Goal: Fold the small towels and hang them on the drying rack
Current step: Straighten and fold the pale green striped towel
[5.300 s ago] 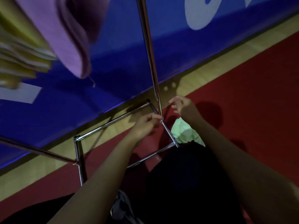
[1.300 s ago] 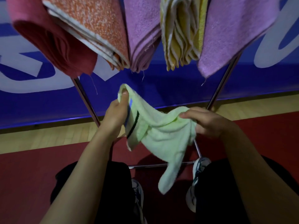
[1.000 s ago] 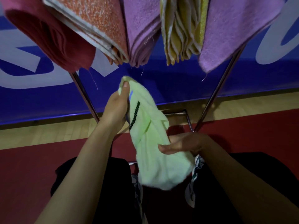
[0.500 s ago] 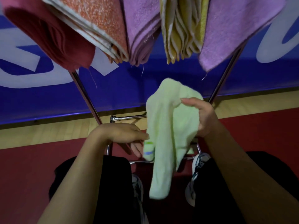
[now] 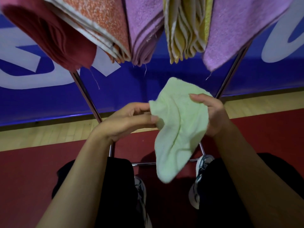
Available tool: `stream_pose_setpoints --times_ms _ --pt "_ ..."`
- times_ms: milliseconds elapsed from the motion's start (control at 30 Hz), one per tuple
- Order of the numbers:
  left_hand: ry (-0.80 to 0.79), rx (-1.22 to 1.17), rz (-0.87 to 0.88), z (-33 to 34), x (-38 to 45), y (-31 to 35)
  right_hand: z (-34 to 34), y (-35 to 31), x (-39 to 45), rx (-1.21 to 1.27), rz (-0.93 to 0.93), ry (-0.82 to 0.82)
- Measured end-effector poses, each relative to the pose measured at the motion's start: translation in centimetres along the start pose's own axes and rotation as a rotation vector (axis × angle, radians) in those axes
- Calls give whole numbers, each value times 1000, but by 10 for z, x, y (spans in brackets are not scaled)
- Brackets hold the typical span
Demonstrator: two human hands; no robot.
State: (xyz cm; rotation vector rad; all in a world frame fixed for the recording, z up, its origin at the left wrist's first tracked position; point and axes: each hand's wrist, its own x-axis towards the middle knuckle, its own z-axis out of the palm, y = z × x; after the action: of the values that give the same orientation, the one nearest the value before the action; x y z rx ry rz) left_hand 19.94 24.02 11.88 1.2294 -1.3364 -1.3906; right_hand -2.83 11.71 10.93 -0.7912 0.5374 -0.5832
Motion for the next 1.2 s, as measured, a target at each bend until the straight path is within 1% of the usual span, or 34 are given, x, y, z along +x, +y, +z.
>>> stream_pose_setpoints --times_ms 100,233,300,367,433,500,600,733,900,933,967,1033,1100,1200 --pt "117 -71 -55 3 1 5 -2 -3 0 -76 17 52" --pt "334 -151 -171 6 10 5 -2 -1 -3 -179 73 -13" --pt "444 -217 -195 5 11 6 -2 -1 -2 -230 111 -25" --pt "562 -132 -162 1 10 5 -4 0 2 -270 125 13" --pt "678 -32 -120 -3 7 3 -11 1 8 -298 129 106" --pt "774 -57 -88 -7 5 3 -17 0 12 -343 125 209" --pt "901 -85 -63 -16 1 1 -29 -4 15 -335 73 313" --pt "923 -94 -73 -25 -5 -4 -44 -9 11 -428 -89 383" --pt "950 -150 -100 -30 -2 -7 -64 -6 19 -809 -280 646" --pt "960 -163 -101 -31 -2 -8 -67 -6 20 -833 -325 659" --pt "969 -171 -100 -31 -1 -8 -71 -6 19 -833 -377 639" --pt "975 -201 -106 -29 -1 -8 -73 -8 16 -786 -470 539" --pt "967 -227 -116 -29 -1 -7 -72 -14 12 -794 -478 523" --pt "984 -275 -119 -35 -2 -7 -70 -22 6 -879 -460 501"
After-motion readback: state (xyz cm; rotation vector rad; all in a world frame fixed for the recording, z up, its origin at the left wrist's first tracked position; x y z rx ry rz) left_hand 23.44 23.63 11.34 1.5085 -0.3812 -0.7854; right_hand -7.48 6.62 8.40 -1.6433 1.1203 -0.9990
